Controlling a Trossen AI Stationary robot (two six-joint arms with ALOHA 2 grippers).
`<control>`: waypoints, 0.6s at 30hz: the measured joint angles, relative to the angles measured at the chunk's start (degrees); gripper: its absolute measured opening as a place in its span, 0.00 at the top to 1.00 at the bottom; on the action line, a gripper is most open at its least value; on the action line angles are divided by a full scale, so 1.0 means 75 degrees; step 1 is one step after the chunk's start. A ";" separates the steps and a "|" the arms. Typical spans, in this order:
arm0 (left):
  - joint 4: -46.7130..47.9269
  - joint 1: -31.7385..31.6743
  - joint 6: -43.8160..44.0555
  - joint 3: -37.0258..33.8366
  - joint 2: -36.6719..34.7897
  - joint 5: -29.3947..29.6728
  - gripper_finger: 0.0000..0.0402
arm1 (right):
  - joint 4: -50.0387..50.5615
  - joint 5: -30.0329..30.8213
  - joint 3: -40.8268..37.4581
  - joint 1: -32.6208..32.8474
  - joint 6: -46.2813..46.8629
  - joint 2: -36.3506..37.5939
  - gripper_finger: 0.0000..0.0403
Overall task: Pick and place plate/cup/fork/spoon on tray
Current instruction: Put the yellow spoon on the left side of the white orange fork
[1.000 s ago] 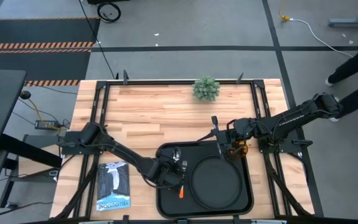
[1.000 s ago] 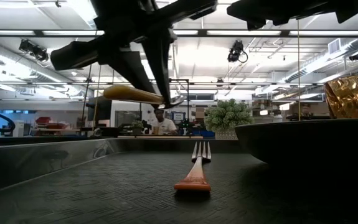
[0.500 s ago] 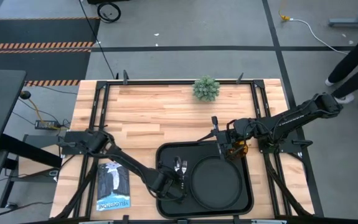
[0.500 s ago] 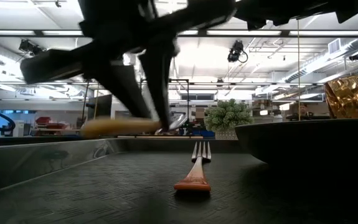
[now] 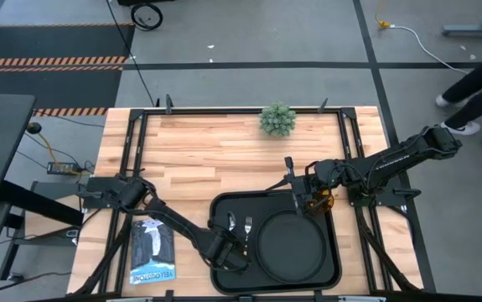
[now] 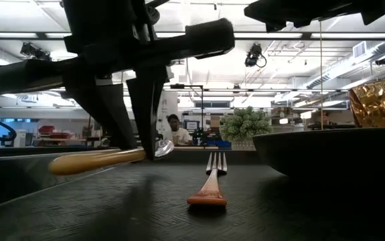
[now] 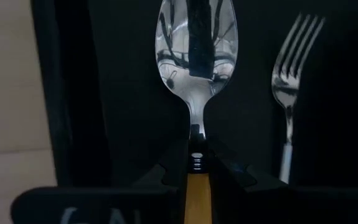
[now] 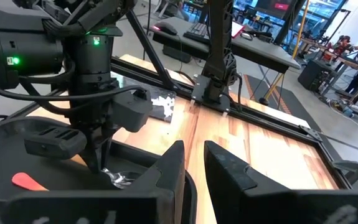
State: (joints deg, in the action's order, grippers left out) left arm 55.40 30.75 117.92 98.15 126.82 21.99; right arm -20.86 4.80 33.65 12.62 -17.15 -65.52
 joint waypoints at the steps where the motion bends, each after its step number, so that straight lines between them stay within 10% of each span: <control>1: 0.0026 -0.0012 0.0005 0.0000 0.0000 0.0014 0.87 | 0.0003 0.0000 0.0000 0.0000 -0.0003 0.0000 0.83; 18: 0.0037 -0.0053 -0.0001 0.0000 0.0000 0.0033 0.79 | 0.0006 0.0000 0.0000 0.0000 -0.0021 0.0000 0.83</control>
State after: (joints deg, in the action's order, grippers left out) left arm 55.68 30.35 117.91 98.15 126.82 22.24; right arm -20.82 4.80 33.65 12.62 -17.30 -65.52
